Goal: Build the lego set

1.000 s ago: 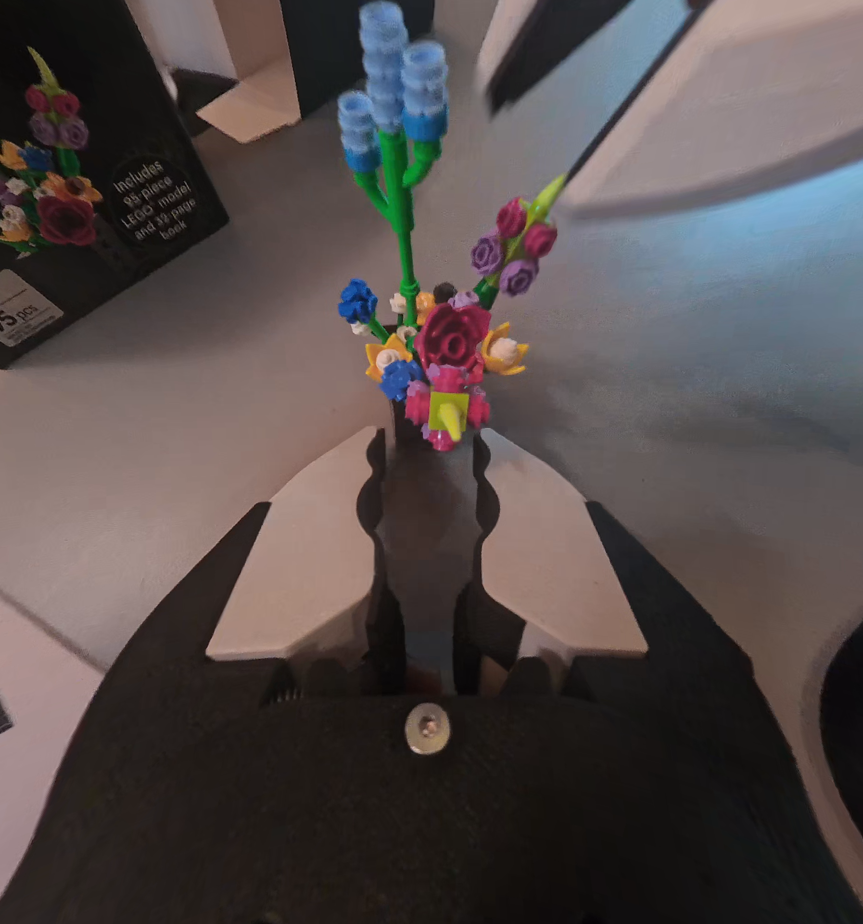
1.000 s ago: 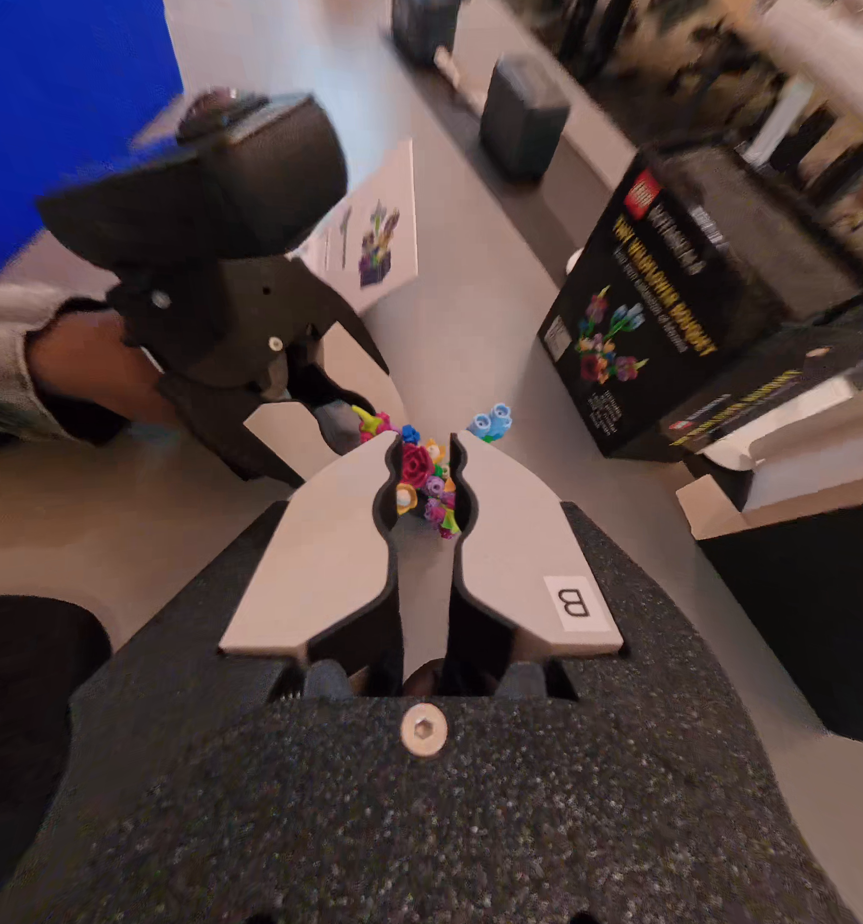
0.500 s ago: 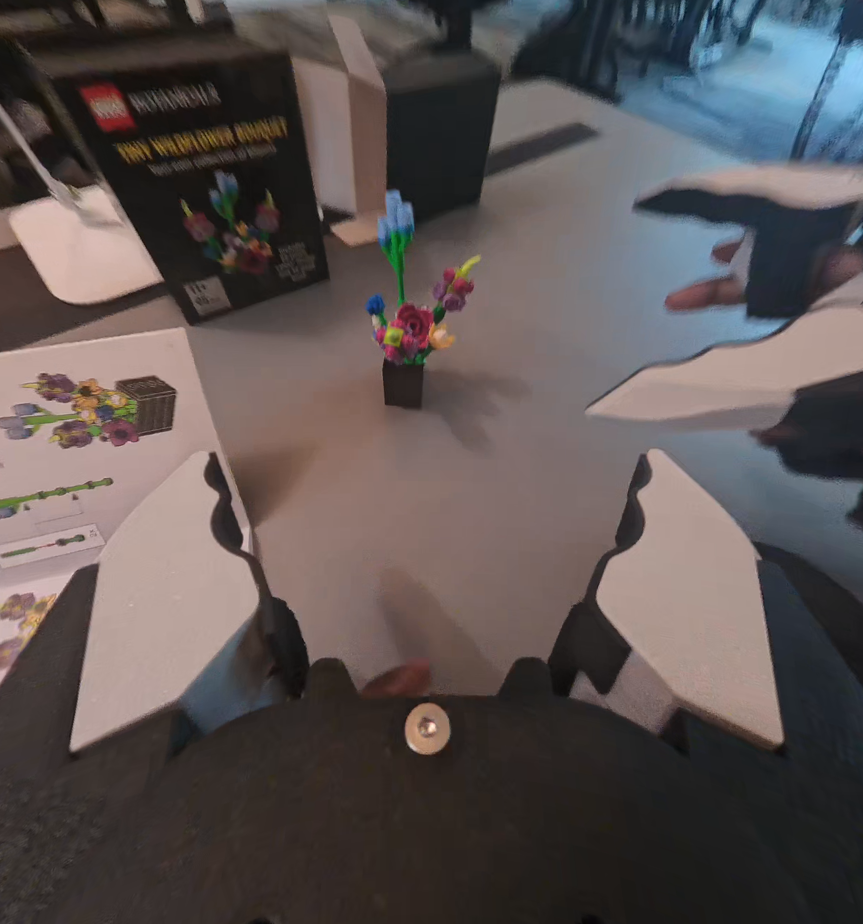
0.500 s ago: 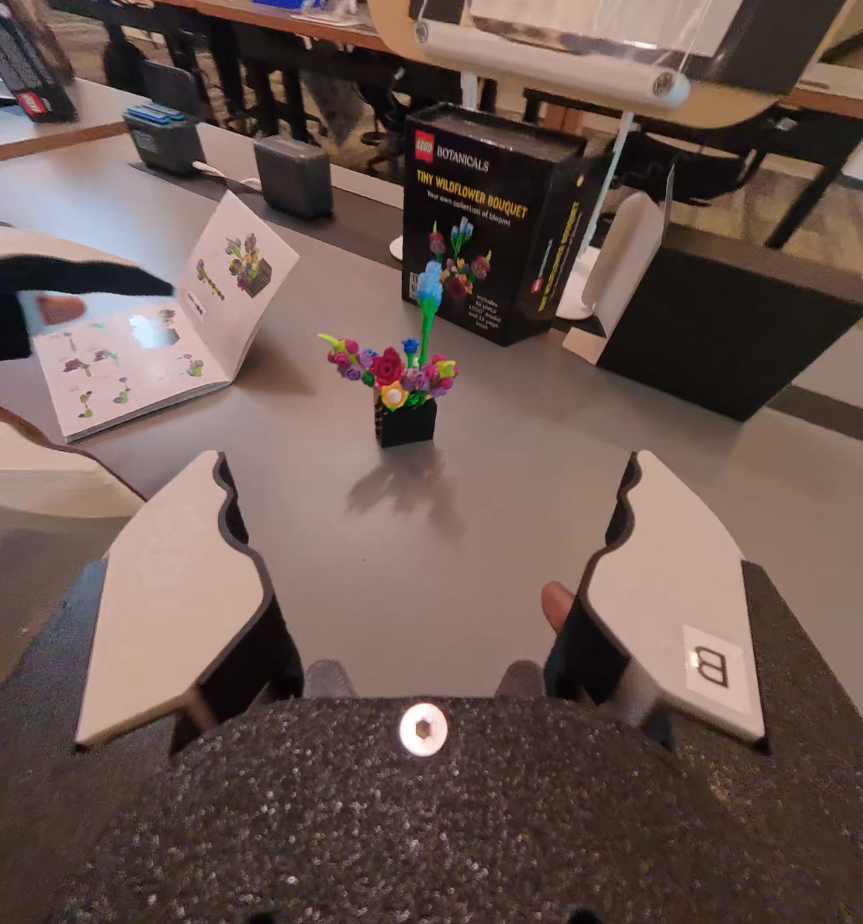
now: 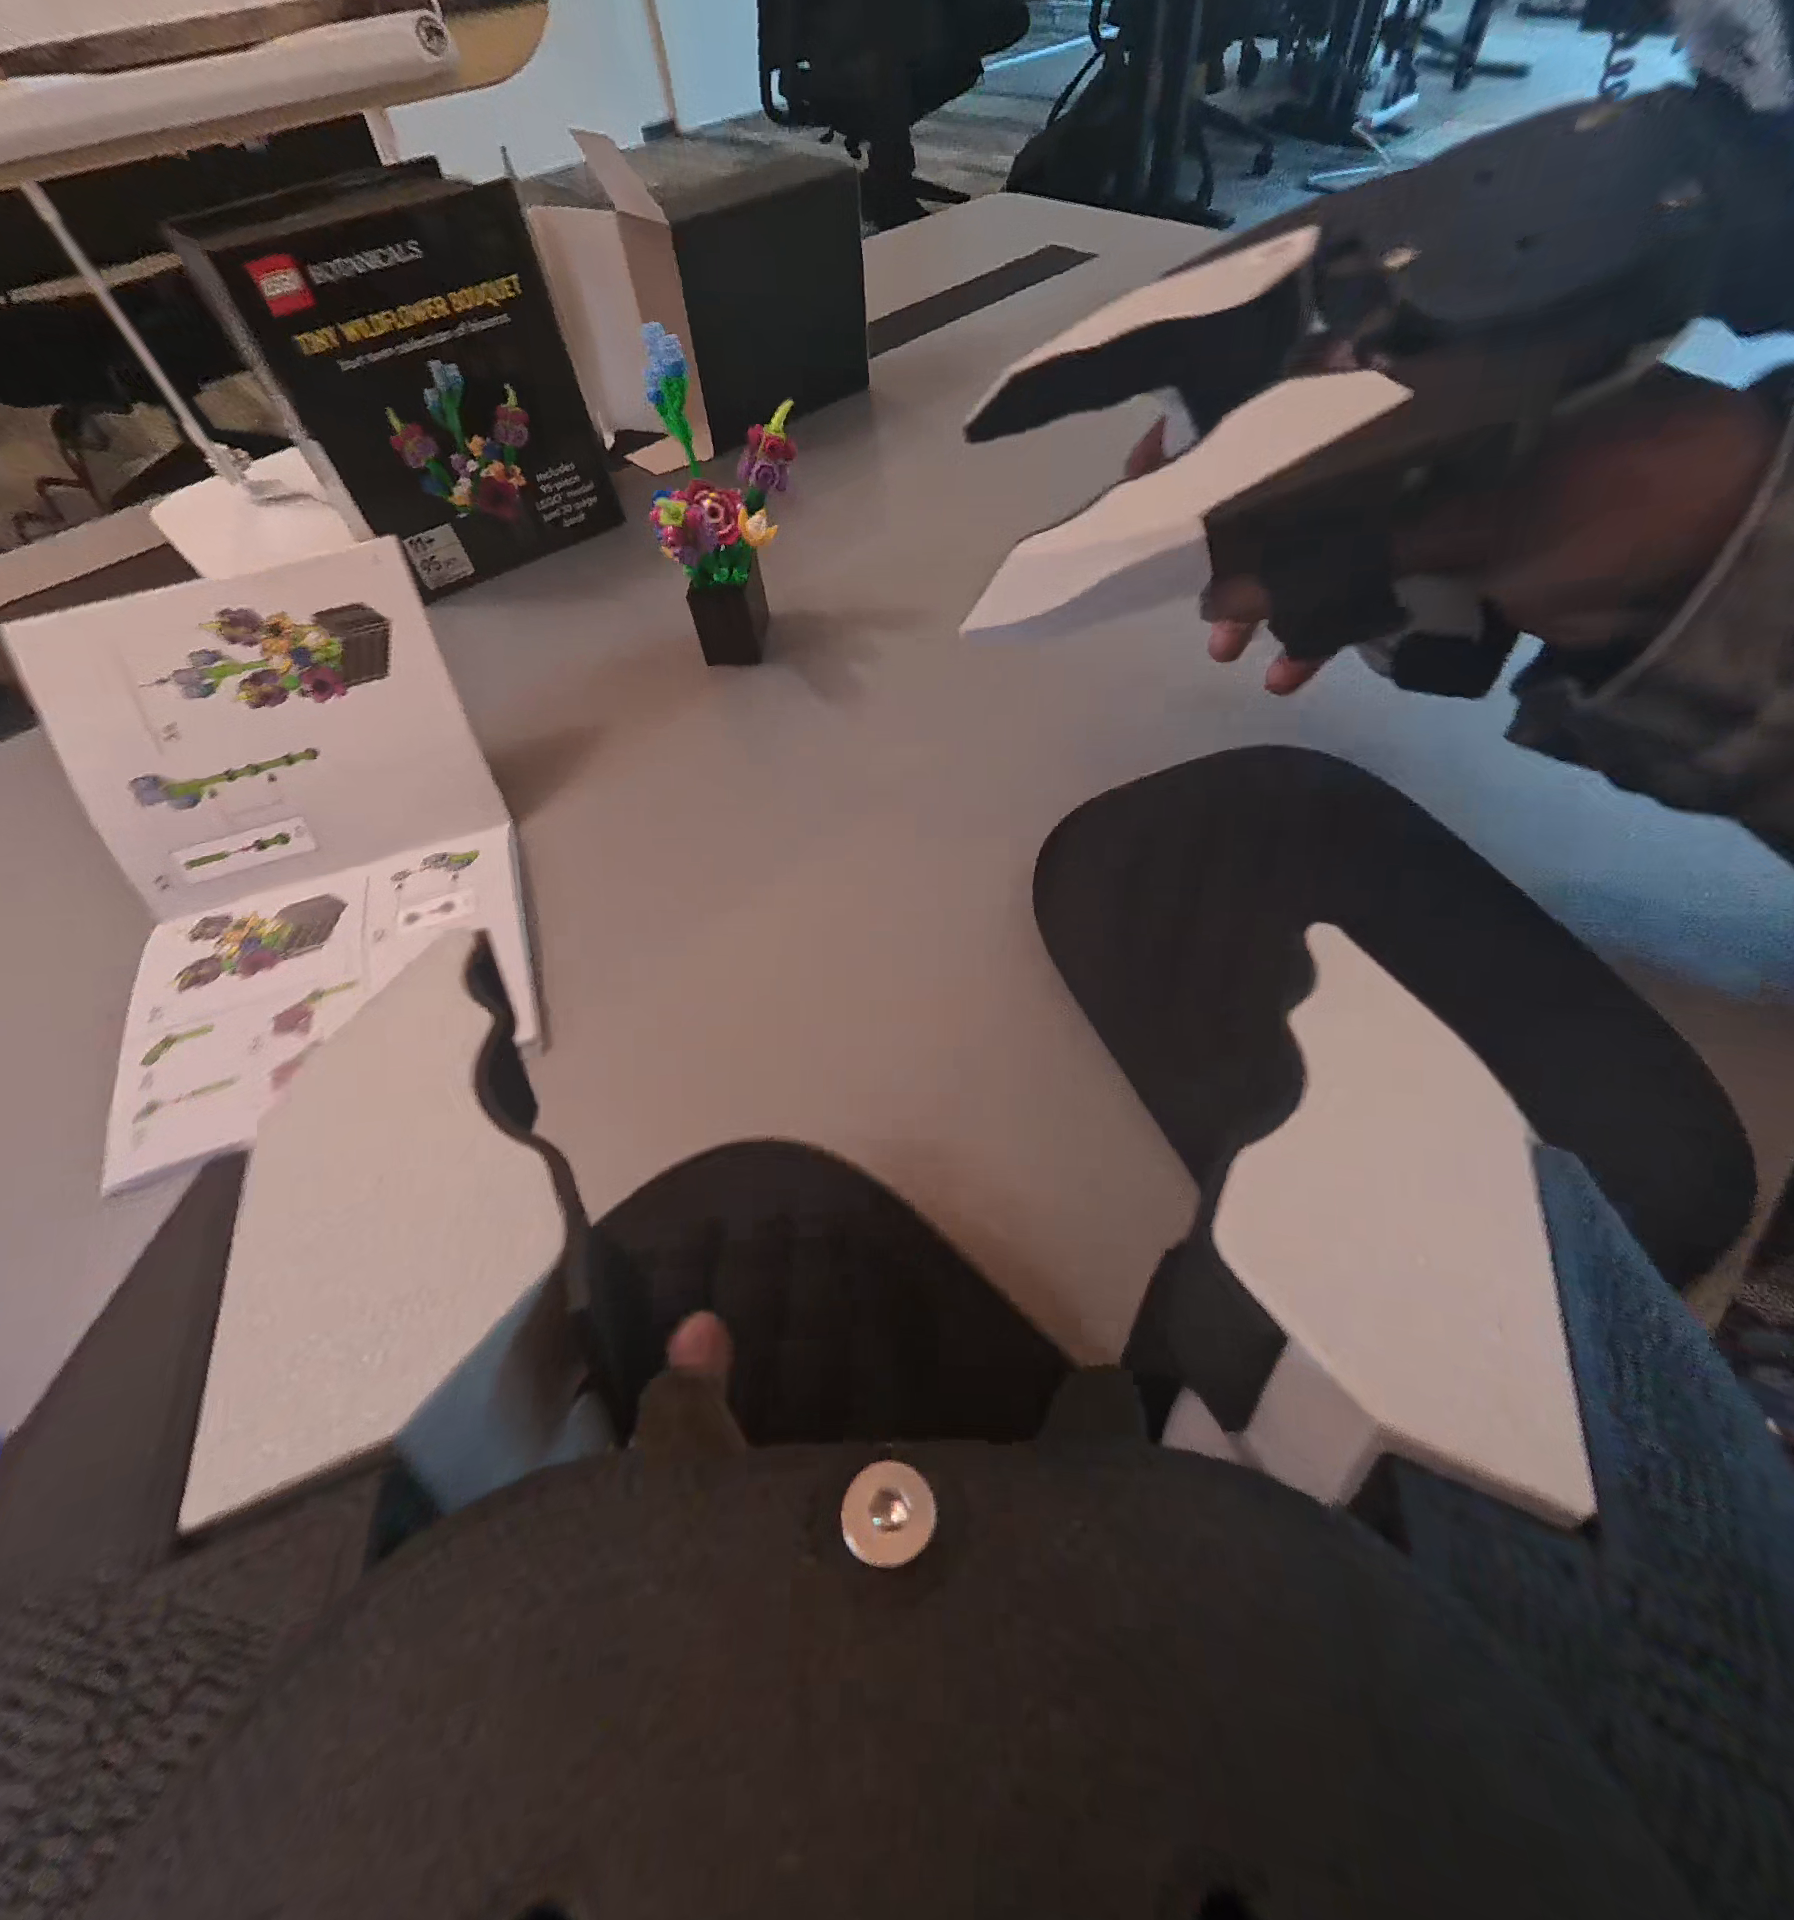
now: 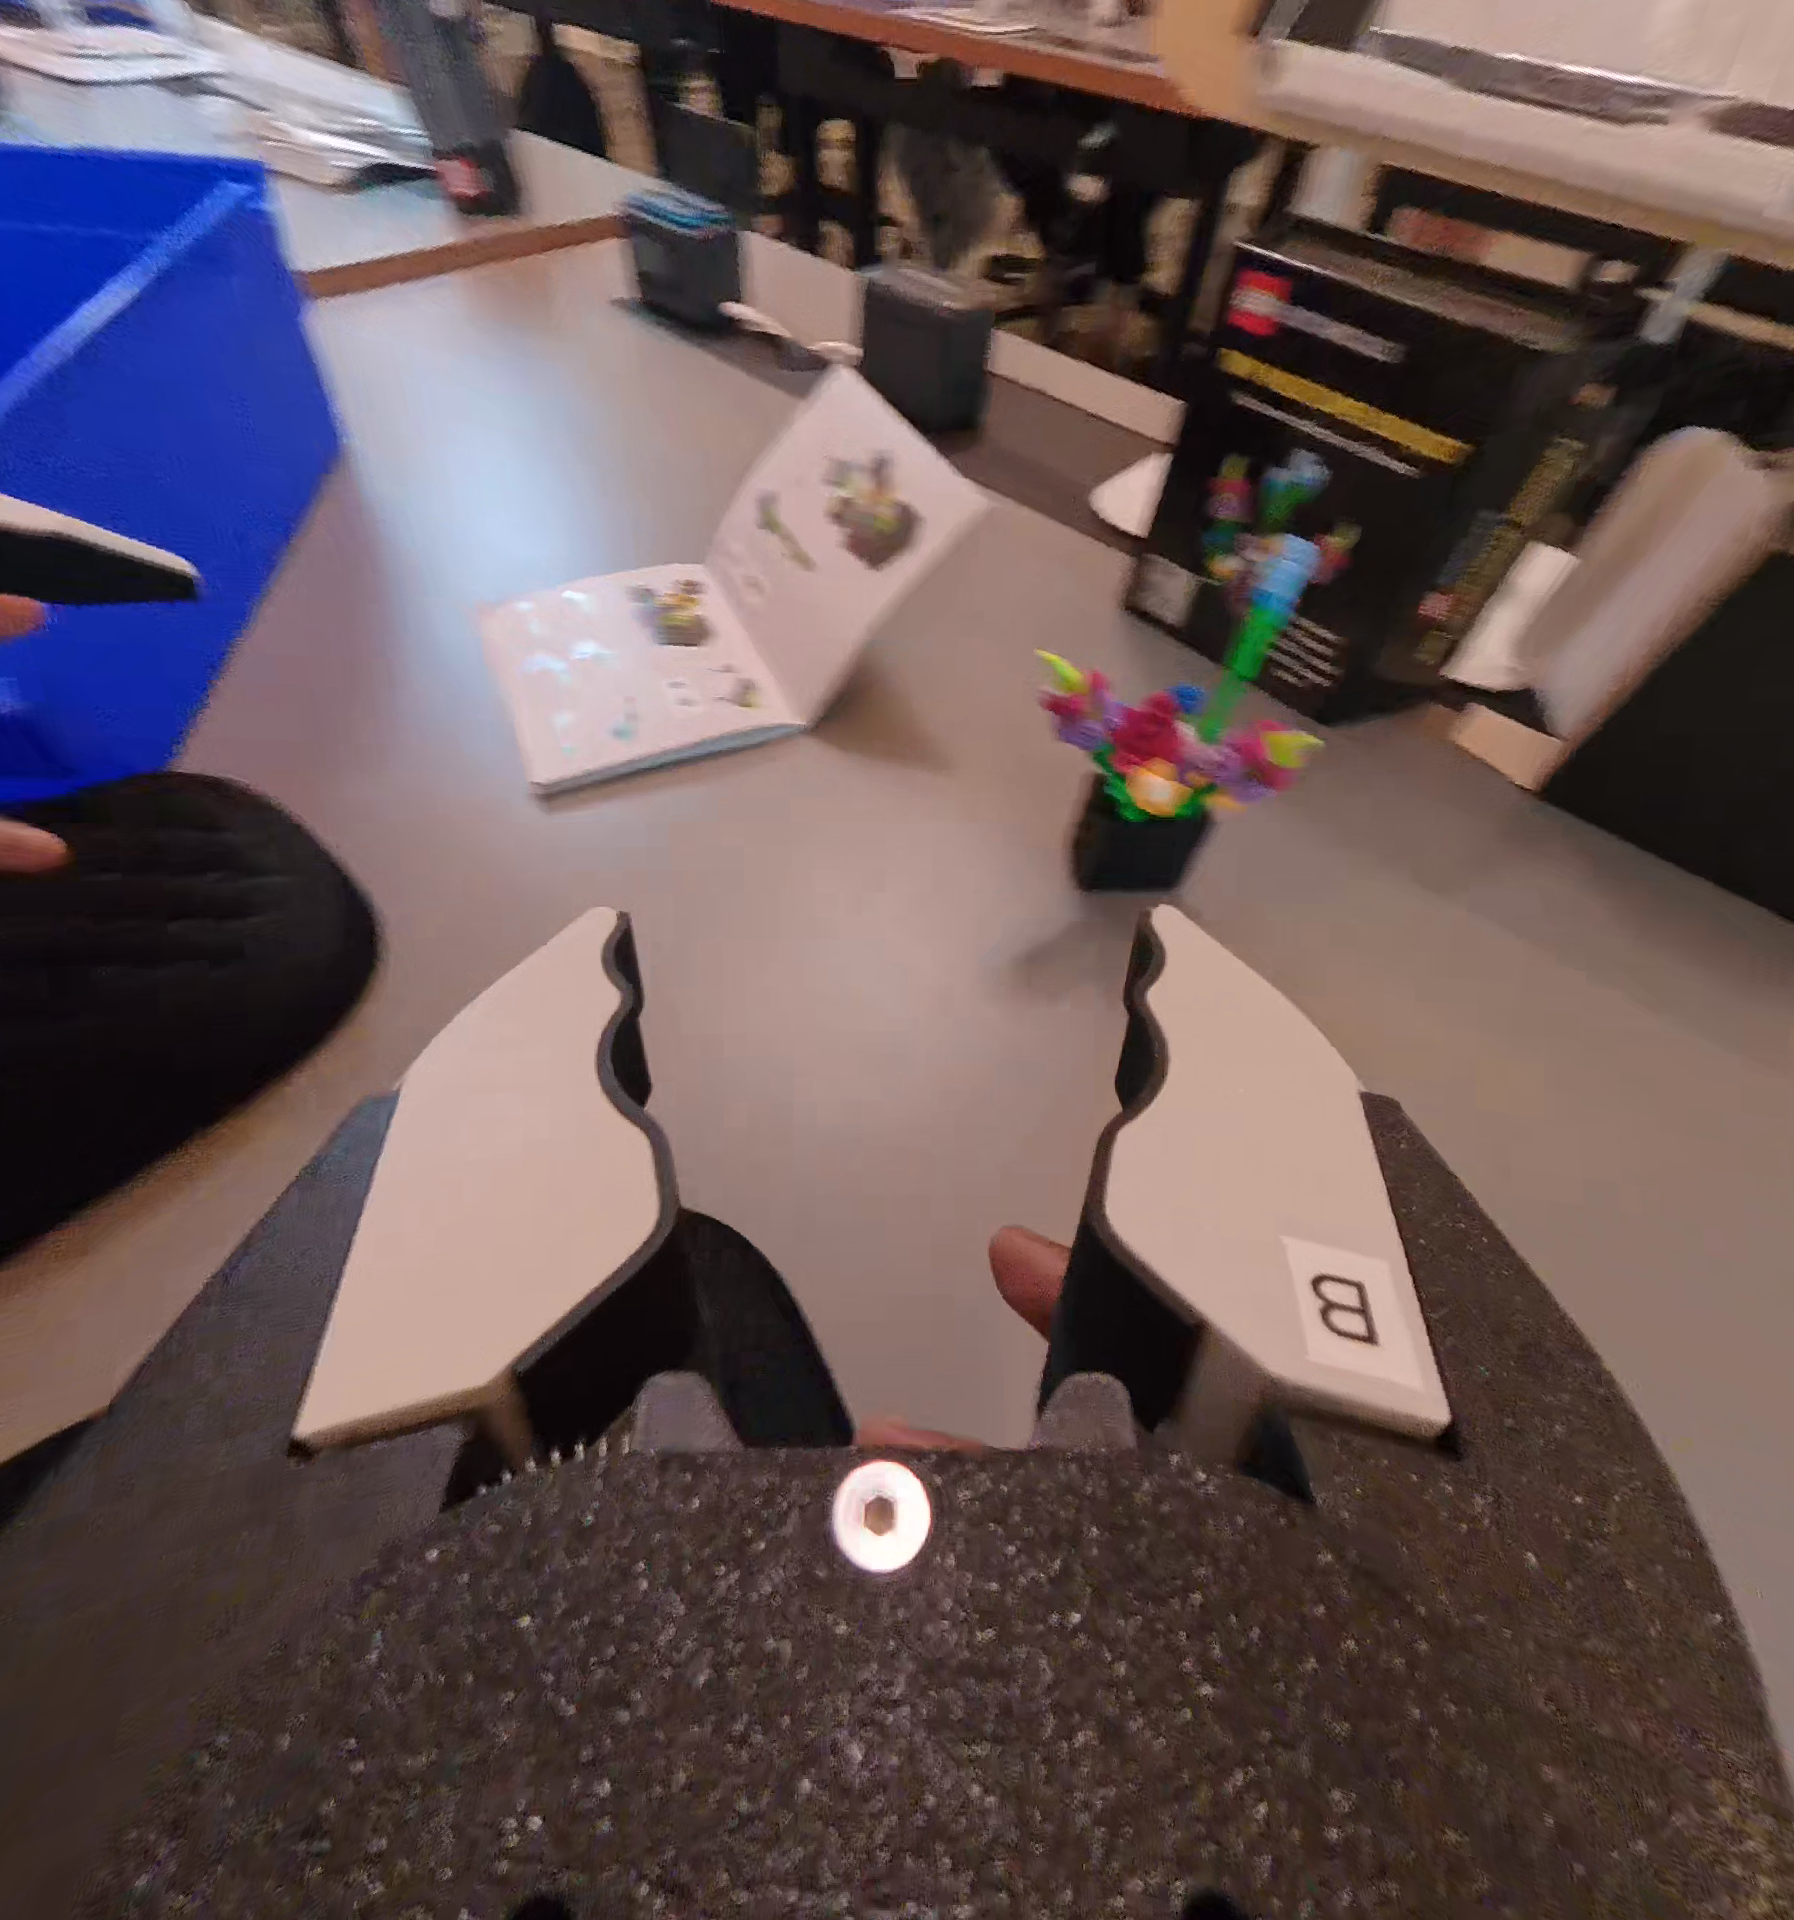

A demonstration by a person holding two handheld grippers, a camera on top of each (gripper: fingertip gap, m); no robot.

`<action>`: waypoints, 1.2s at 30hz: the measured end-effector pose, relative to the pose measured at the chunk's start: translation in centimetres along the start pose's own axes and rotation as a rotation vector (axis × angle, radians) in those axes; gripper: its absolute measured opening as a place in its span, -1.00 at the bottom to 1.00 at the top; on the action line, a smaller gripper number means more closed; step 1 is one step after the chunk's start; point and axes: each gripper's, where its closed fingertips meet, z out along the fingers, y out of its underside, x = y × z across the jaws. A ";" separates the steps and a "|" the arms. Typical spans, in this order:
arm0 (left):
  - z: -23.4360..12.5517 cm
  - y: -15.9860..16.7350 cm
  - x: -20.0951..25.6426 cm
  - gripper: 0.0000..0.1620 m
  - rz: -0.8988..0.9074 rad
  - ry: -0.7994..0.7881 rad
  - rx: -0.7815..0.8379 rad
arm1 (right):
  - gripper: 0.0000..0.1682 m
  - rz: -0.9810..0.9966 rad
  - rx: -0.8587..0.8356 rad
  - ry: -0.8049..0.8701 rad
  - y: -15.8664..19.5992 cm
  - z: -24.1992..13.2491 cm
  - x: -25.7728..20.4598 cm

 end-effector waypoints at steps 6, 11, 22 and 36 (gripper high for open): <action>-5.2 0.2 -3.0 -0.99 0.053 -0.088 0.061 | -1.00 -0.184 -0.098 -0.310 -1.6 4.7 -7.2; -5.7 -1.2 -2.8 -0.59 0.003 0.003 0.193 | -0.09 -0.062 -0.183 -0.142 -1.1 11.6 -5.8; -4.0 4.5 -5.6 -0.28 0.002 -0.037 0.040 | -0.08 0.126 -0.293 0.012 0.7 18.9 -2.2; -8.0 7.8 -10.5 -0.46 0.051 -0.159 -0.071 | -0.99 -0.052 -0.179 0.007 -2.0 16.1 -3.9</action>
